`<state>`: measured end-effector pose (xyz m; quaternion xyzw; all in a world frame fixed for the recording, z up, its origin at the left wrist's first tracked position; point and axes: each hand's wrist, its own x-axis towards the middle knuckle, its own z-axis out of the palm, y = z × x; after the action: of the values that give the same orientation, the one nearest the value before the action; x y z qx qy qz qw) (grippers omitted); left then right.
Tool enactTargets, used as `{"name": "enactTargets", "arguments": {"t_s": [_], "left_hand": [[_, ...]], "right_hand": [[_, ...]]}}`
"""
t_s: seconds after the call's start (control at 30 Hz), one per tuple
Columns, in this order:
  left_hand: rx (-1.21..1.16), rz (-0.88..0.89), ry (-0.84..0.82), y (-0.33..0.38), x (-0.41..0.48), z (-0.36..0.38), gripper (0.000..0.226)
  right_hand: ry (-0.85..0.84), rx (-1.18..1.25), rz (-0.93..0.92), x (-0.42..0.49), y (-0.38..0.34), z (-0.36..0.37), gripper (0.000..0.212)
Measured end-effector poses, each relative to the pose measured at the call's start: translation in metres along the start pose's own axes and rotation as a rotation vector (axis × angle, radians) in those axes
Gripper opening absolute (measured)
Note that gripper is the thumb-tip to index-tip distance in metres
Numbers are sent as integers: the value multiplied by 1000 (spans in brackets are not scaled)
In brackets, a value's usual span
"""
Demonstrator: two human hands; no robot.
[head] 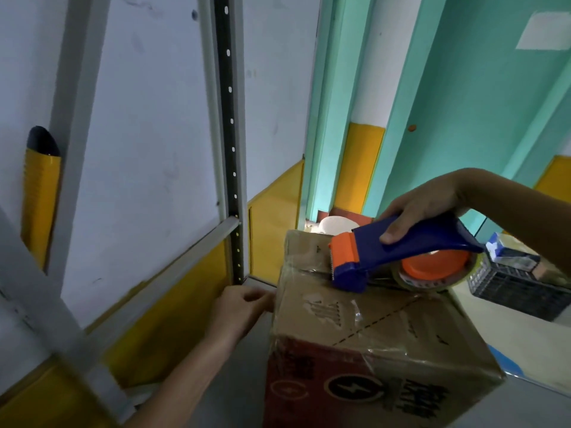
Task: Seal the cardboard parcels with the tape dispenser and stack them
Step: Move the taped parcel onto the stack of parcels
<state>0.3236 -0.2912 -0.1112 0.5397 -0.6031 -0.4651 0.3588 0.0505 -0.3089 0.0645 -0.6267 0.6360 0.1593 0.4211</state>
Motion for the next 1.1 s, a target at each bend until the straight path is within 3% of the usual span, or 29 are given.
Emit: {"name": "enactTargets", "arguments": {"t_s": [0.1, 0.17, 0.2, 0.27, 0.33, 0.43, 0.5, 0.6, 0.8, 0.93, 1.1], "left_hand": [[566, 176, 37, 4, 0, -5, 26], [988, 122, 41, 4, 5, -9, 54], [1067, 86, 64, 10, 8, -14, 64], [875, 223, 110, 34, 6, -29, 69], [641, 461, -60, 69, 0, -36, 92], [896, 544, -503, 105, -16, -11, 129], [1017, 529, -603, 103, -13, 9, 132], [858, 387, -599, 92, -3, 14, 130], [895, 454, -542, 83, 3, 13, 129], [956, 392, -564, 80, 6, 8, 147], [958, 400, -572, 76, 11, 3, 154]], "right_hand": [[-6, 1, -19, -2, -4, 1, 97], [-10, 2, -24, -3, -6, 3, 101], [-11, 5, -24, -4, -6, 3, 103], [-12, -2, -30, -4, -7, 4, 104], [-7, -9, -40, -6, -9, 4, 100], [-13, -23, -51, -11, -11, 3, 98], [-10, -36, -54, -15, -10, 0, 98], [1, -26, -67, -22, -4, -5, 95], [-28, 15, -104, -30, 16, -3, 96], [-42, 8, -81, -44, 42, -4, 91], [345, 84, -4, -71, 151, -1, 95]]}}
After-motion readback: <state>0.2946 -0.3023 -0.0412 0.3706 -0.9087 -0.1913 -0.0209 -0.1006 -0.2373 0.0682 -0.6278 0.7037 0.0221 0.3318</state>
